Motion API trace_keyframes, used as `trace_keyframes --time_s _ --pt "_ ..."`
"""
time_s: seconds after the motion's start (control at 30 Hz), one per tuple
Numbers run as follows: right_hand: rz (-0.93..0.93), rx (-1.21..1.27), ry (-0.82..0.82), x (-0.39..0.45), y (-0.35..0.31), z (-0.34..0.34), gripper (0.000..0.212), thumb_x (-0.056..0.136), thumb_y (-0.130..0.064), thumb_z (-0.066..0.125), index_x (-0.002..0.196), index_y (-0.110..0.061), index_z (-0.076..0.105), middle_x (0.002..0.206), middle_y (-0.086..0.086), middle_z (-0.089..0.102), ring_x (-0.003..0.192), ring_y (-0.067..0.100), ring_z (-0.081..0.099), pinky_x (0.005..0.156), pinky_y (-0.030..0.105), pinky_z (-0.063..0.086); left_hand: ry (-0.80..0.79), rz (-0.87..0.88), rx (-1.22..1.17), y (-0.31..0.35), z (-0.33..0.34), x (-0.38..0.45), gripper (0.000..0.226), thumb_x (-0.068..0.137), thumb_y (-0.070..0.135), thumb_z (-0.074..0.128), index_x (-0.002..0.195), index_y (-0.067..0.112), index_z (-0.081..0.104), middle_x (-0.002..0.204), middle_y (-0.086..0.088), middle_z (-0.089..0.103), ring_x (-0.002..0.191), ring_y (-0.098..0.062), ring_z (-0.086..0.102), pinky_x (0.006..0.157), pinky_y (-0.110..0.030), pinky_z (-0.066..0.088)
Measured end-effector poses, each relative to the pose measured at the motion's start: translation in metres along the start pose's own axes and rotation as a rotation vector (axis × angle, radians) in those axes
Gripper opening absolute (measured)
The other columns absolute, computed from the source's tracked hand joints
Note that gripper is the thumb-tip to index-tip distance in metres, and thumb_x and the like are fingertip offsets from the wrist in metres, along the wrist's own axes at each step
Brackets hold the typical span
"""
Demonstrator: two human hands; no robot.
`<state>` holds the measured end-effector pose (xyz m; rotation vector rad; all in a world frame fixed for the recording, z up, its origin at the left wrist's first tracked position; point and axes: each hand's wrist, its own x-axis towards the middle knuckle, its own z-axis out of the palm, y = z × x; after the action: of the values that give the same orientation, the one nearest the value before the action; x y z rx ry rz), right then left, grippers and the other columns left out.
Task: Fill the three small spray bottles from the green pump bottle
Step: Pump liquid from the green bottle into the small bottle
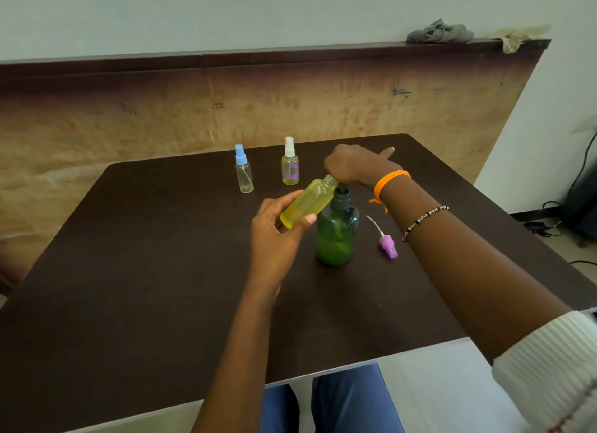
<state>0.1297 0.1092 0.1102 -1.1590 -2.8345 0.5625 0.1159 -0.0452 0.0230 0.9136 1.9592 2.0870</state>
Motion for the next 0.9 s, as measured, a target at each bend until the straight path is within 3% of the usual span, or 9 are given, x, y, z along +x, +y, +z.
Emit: trace_keyframes --time_s 0.1,0.2,0.3,0.43,0.53,0.57,0.7,0.83,0.9 --pt "-0.033 -0.013 -0.015 0.008 0.003 0.007 0.027 0.09 -0.019 0.03 0.08 -0.005 0.052 0.114 0.018 0.054 0.124 0.041 0.039 0.105 0.071 -0.007 0.003 -0.013 -0.028 -0.002 0.0 -0.001 0.039 0.08 0.005 0.07 0.105 0.035 0.062 0.1 0.0 0.057 0.091 -0.007 0.061 0.081 -0.017 0.05" --pt "-0.047 -0.011 -0.049 0.018 0.009 0.021 0.036 0.092 -0.015 0.03 0.114 -0.003 0.056 0.129 0.02 0.051 0.123 0.044 0.043 0.107 0.066 0.024 0.016 -0.024 -0.021 -0.007 0.003 -0.003 0.04 0.08 0.005 0.07 0.108 0.032 0.063 0.099 0.003 0.056 0.093 -0.008 0.061 0.081 -0.017 0.05" --pt "-0.025 0.097 -0.036 0.018 0.01 0.026 0.037 0.094 -0.014 0.032 0.12 -0.001 0.055 0.127 0.022 0.053 0.12 0.043 0.047 0.102 0.057 0.038 0.037 -0.033 -0.041 -0.007 0.004 -0.004 0.041 0.079 0.004 0.07 0.108 0.032 0.063 0.1 0.003 0.057 0.093 -0.006 0.061 0.079 -0.016 0.05" --pt "-0.01 0.158 -0.051 0.017 0.007 0.019 0.039 0.093 -0.018 0.032 0.121 -0.003 0.055 0.128 0.021 0.053 0.125 0.04 0.044 0.107 0.059 0.031 0.021 -0.023 -0.031 -0.003 0.003 -0.004 0.04 0.079 0.004 0.071 0.109 0.03 0.063 0.098 0.003 0.056 0.088 -0.003 0.06 0.078 -0.015 0.049" --pt "0.005 0.007 0.032 0.011 0.007 0.008 0.04 0.093 -0.027 0.031 0.119 -0.007 0.054 0.132 0.017 0.049 0.135 0.036 0.03 0.11 0.068 -0.003 0.017 -0.019 -0.03 -0.002 0.003 -0.003 0.039 0.079 0.004 0.071 0.108 0.03 0.063 0.099 0.001 0.056 0.087 -0.002 0.06 0.077 -0.014 0.048" --pt "0.003 -0.029 0.046 0.009 0.007 0.007 0.039 0.093 -0.028 0.03 0.117 -0.008 0.054 0.133 0.018 0.048 0.136 0.036 0.027 0.108 0.069 -0.007 0.017 -0.022 -0.032 -0.003 0.003 -0.003 0.039 0.079 0.004 0.071 0.108 0.03 0.063 0.1 0.0 0.057 0.088 -0.003 0.06 0.078 -0.014 0.048" --pt "0.013 -0.015 -0.058 0.011 0.009 0.016 0.029 0.089 -0.021 0.028 0.103 -0.013 0.052 0.137 0.017 0.044 0.133 0.042 0.029 0.103 0.075 -0.005 0.01 -0.034 -0.04 -0.007 0.003 -0.004 0.04 0.08 0.004 0.07 0.105 0.033 0.064 0.102 -0.003 0.058 0.095 -0.011 0.063 0.083 -0.019 0.05" --pt "0.033 0.057 -0.067 0.014 0.012 0.019 0.036 0.089 -0.023 0.03 0.112 -0.012 0.055 0.135 0.014 0.046 0.133 0.04 0.031 0.107 0.071 0.0 0.001 -0.05 -0.058 -0.011 0.006 -0.007 0.041 0.08 0.004 0.071 0.101 0.038 0.063 0.104 -0.005 0.059 0.097 -0.013 0.064 0.084 -0.022 0.051" --pt "0.048 0.081 -0.062 0.012 0.01 0.017 0.034 0.09 -0.024 0.03 0.108 -0.012 0.055 0.134 0.015 0.047 0.132 0.04 0.032 0.108 0.07 -0.001 0.003 -0.045 -0.059 -0.01 0.005 -0.007 0.041 0.08 0.003 0.071 0.101 0.037 0.063 0.102 -0.003 0.058 0.096 -0.014 0.064 0.084 -0.022 0.051"
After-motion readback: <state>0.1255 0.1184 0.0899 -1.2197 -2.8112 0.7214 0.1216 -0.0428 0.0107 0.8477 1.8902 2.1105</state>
